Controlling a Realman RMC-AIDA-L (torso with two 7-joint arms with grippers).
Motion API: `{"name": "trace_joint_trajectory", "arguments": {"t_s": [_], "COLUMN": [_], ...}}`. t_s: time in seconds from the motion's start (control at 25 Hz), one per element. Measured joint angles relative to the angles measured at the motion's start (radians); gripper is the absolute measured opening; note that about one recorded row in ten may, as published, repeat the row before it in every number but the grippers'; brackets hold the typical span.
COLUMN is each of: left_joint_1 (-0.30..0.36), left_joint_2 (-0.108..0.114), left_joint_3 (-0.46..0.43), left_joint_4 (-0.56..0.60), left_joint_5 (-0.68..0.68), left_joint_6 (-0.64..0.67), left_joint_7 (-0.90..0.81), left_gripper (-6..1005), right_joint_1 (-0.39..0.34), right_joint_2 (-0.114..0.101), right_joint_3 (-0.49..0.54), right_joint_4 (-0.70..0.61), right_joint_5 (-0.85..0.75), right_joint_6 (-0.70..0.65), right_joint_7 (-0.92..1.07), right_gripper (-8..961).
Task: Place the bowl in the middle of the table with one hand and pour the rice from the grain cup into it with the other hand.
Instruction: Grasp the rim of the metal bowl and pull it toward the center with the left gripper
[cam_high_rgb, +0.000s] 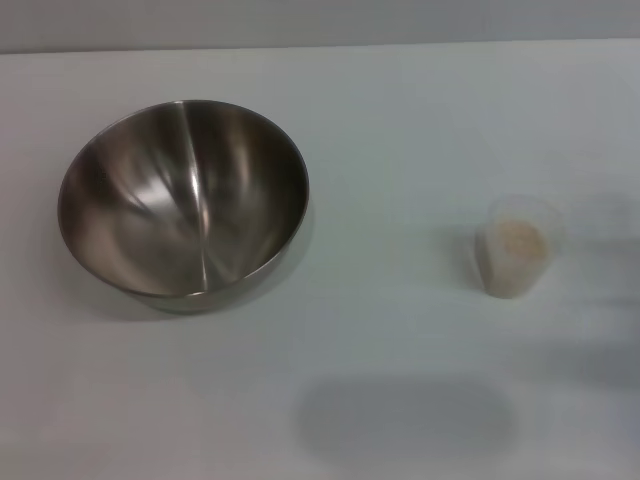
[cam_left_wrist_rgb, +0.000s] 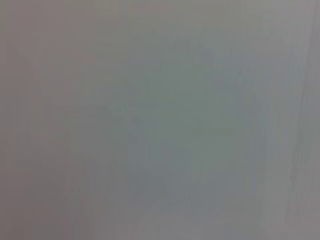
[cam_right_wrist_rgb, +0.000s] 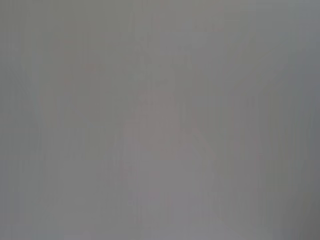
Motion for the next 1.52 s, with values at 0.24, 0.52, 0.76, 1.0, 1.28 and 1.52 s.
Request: {"name": "trace_joint_trajectory", "arguments": {"t_s": [0.24, 0.52, 0.76, 1.0, 1.28, 1.52], "left_joint_1": [-0.002, -0.006, -0.007, 0.025, 0.030, 0.050], "left_joint_2": [0.000, 0.000, 0.000, 0.018, 0.068, 0.110], "left_joint_3": [0.000, 0.000, 0.003, 0.021, 0.015, -0.013], "left_joint_4": [-0.001, -0.001, -0.016, -0.152, -0.343, -0.582], "left_joint_5": [0.000, 0.000, -0.001, 0.050, 0.097, 0.098], "left_joint_6": [0.001, 0.002, 0.001, -0.097, -0.438, -0.676], "left_joint_7": [-0.002, -0.002, -0.002, -0.038, -0.042, -0.043], "left_gripper": [817, 816, 815, 814, 813, 814], "right_joint_1": [0.004, 0.004, 0.005, 0.012, 0.021, 0.030], "right_joint_2": [0.000, 0.000, 0.000, -0.002, -0.003, -0.003], "right_joint_3": [0.000, 0.001, 0.003, 0.008, 0.009, 0.010], "right_joint_4": [0.000, 0.001, 0.000, -0.001, -0.009, -0.025], "right_joint_5": [0.000, 0.000, 0.000, 0.000, 0.000, 0.000], "right_joint_6": [0.010, 0.011, 0.011, 0.033, 0.038, 0.039], "right_joint_7": [0.000, -0.001, -0.001, -0.001, -0.001, -0.001], "right_gripper": [673, 672, 672, 672, 672, 673]}}
